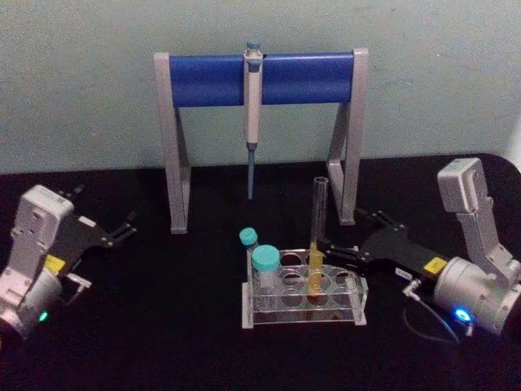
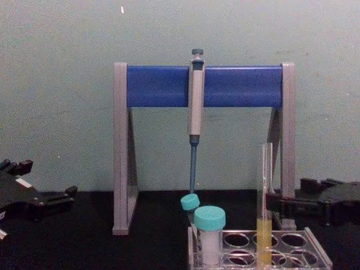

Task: Pick up the test tube from the test tube rack, shake it, then place it back into the test tube rack.

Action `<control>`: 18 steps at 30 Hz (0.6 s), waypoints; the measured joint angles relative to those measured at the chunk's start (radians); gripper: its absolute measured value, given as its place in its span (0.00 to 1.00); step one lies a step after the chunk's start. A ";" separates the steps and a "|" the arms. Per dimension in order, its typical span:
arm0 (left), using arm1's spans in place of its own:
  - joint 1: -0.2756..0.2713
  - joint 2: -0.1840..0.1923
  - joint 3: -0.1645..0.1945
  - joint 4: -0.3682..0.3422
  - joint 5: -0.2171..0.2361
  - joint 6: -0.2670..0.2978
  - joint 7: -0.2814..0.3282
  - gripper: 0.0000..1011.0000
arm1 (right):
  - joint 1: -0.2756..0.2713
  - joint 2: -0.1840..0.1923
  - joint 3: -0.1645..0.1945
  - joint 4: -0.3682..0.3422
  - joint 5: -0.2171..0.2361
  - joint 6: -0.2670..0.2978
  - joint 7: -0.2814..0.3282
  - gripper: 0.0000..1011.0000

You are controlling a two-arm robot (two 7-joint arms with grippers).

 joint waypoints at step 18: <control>0.000 0.000 0.000 0.000 0.000 0.000 0.000 1.00 | 0.094 -0.068 -0.040 0.109 0.022 0.003 0.036 0.99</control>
